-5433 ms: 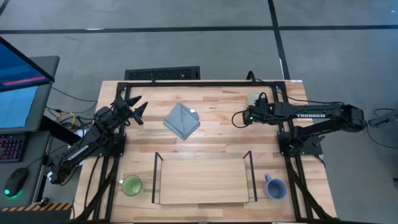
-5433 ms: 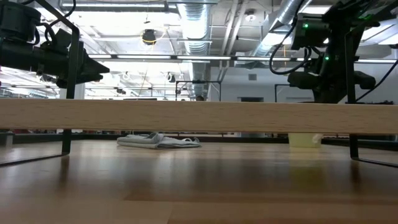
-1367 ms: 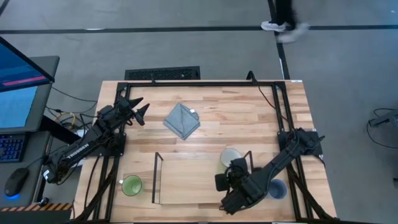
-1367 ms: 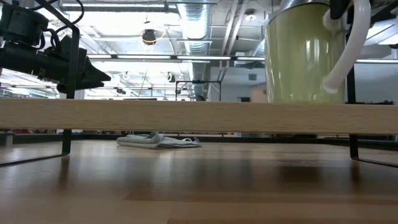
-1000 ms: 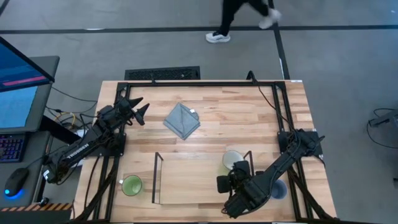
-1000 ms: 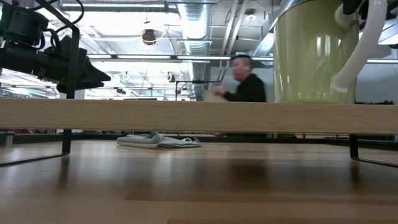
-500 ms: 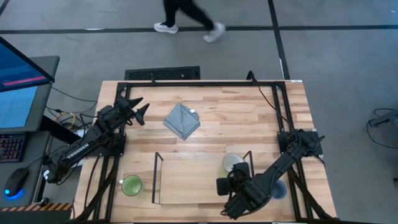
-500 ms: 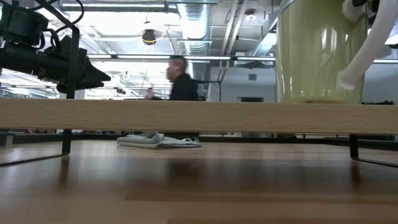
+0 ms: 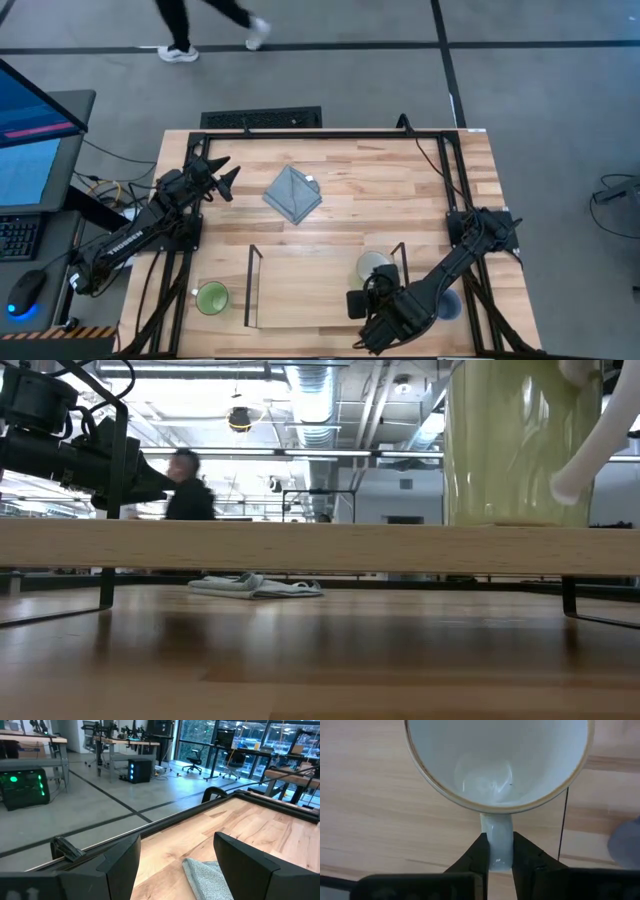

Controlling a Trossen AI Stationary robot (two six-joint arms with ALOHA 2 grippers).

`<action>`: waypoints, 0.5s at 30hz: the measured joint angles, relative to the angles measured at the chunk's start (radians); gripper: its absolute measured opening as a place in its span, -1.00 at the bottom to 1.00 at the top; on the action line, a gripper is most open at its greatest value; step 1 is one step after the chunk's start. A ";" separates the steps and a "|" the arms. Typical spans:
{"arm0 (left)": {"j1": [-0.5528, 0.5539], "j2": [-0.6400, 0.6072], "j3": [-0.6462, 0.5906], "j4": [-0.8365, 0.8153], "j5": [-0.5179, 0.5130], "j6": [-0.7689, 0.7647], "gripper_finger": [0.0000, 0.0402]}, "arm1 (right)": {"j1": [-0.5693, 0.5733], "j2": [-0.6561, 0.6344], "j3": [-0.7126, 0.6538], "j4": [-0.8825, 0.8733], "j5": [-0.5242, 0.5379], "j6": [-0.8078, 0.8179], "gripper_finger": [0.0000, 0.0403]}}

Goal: Stack small to large cups/mugs on shelf
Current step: Put the light green mug on the shelf

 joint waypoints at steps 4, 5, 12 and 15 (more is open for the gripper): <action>0.000 0.000 0.000 0.000 0.000 0.000 0.21 | -0.001 0.000 0.000 0.003 -0.015 0.000 -0.68; 0.000 0.000 0.000 0.000 0.000 0.000 0.21 | -0.001 0.000 0.000 0.005 -0.019 0.000 -0.68; 0.000 0.000 0.000 0.000 0.000 0.000 0.21 | -0.001 0.000 0.000 0.013 -0.034 0.000 -0.68; 0.000 0.000 0.000 0.000 0.000 0.000 0.21 | -0.001 0.000 0.000 0.013 -0.034 -0.002 -0.68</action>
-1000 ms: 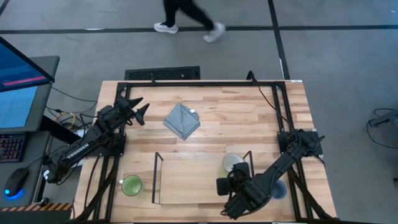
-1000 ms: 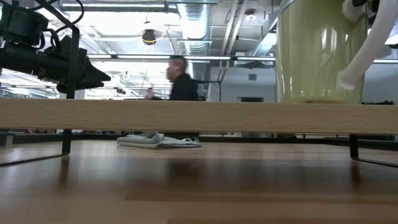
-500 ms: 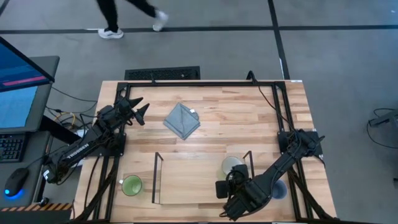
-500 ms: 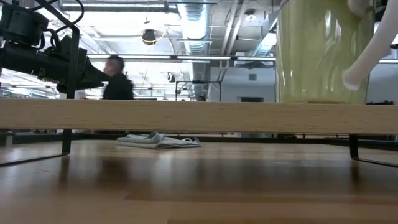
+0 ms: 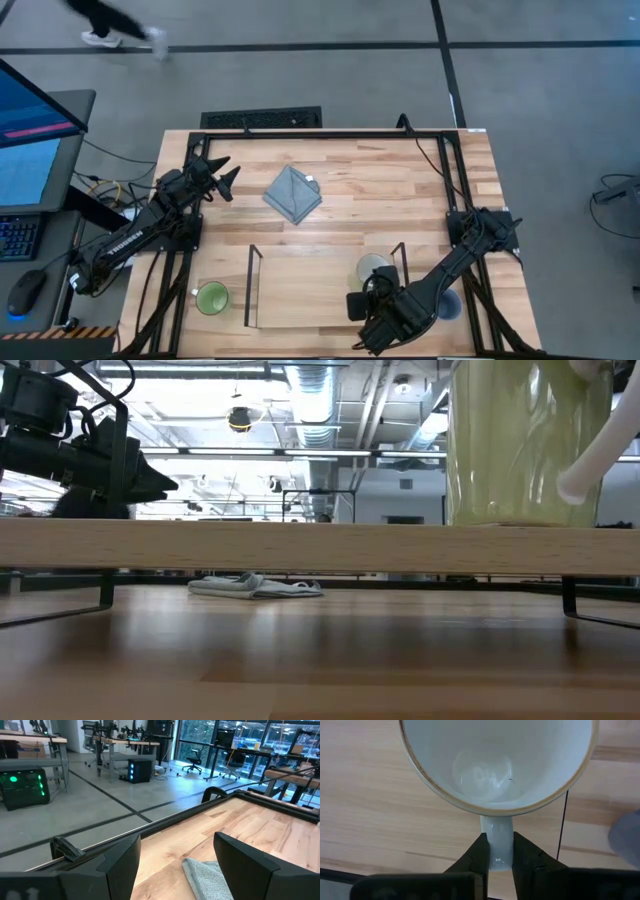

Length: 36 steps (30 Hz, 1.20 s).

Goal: Stack small to large cups/mugs on shelf
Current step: Put the light green mug on the shelf

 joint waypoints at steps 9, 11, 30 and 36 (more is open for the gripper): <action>0.000 0.000 0.000 0.000 0.000 0.000 0.21 | 0.000 0.000 0.000 0.003 0.000 -0.005 -0.60; 0.000 0.000 0.000 0.000 0.000 0.000 0.21 | 0.000 0.000 0.000 0.003 -0.001 -0.005 -0.58; 0.000 0.000 0.000 -0.001 0.000 0.000 0.21 | 0.000 0.000 0.000 0.045 -0.001 0.001 -0.58; 0.000 0.000 0.000 -0.001 0.000 0.000 0.21 | 0.000 0.000 0.000 0.046 0.000 0.002 -0.57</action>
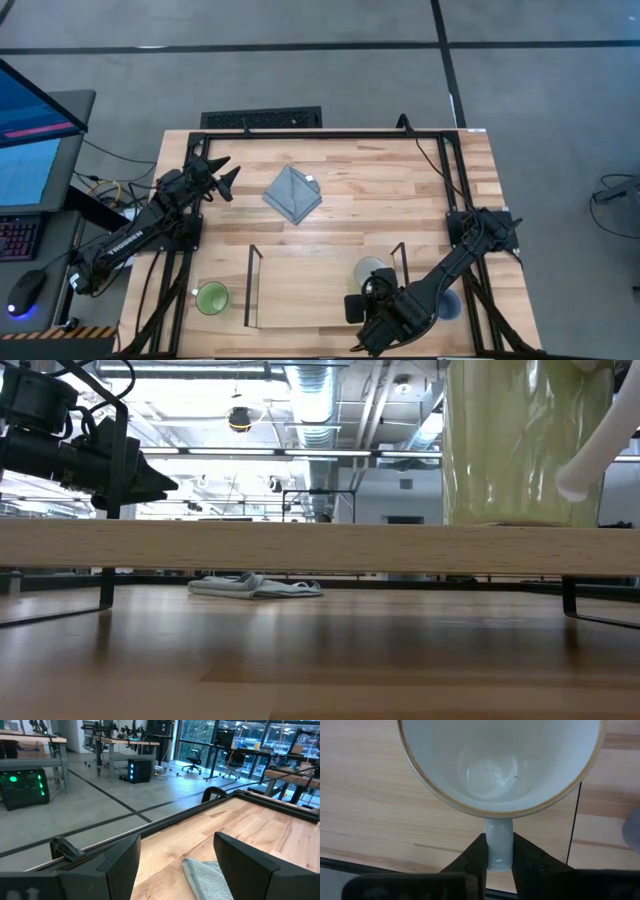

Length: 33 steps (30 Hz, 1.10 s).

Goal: Stack small to large cups/mugs on shelf
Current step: Put the light green mug on the shelf

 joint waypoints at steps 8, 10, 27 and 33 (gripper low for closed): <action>0.000 0.000 0.000 0.000 0.000 0.000 0.21 | 0.000 0.000 0.000 -0.005 -0.004 0.012 -0.57; 0.000 0.000 0.000 0.000 0.000 0.000 0.21 | 0.000 0.000 0.000 -0.018 -0.006 0.026 -0.57; 0.000 0.000 0.000 0.000 0.000 0.000 0.21 | 0.000 0.000 0.000 -0.054 -0.059 0.052 -0.61; 0.000 0.000 0.000 0.000 0.000 0.000 0.21 | 0.000 0.000 0.000 -0.031 -0.057 0.047 -0.56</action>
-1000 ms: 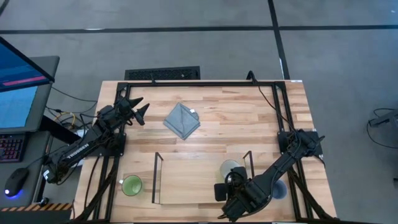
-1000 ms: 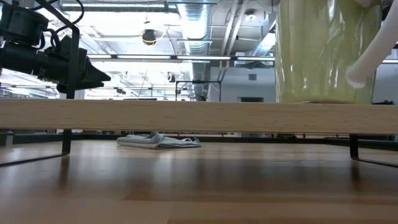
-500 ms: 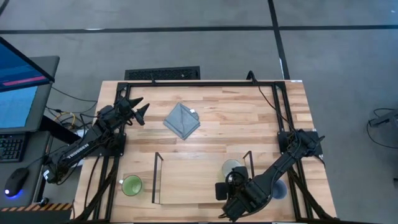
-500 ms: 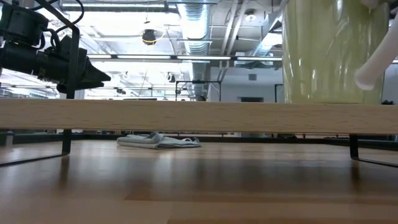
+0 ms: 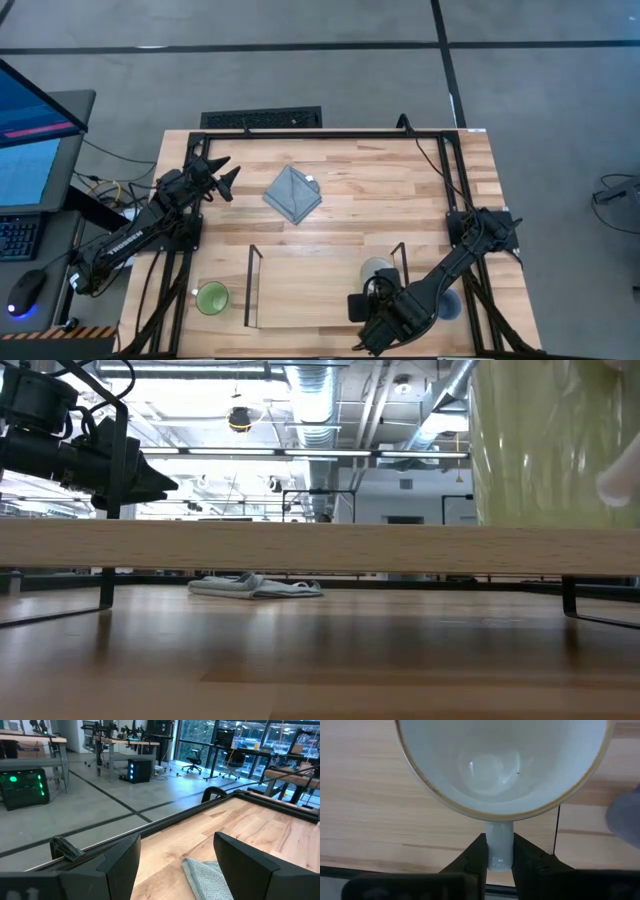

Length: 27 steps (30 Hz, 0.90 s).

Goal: Stack small to large cups/mugs on shelf
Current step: Put the light green mug on the shelf

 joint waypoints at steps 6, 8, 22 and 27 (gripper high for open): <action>0.000 0.000 0.000 0.000 0.000 0.000 0.21 | 0.000 0.000 0.000 -0.001 0.005 0.031 -0.55; 0.000 0.000 0.000 0.000 0.000 0.000 0.21 | 0.000 0.000 0.000 -0.001 0.005 0.032 -0.55; 0.000 0.000 0.000 0.000 0.000 0.000 0.21 | 0.000 0.000 0.000 0.000 0.006 0.032 -0.54; 0.000 0.000 0.000 0.000 0.000 0.000 0.21 | 0.000 0.000 0.000 -0.001 0.010 0.032 -0.54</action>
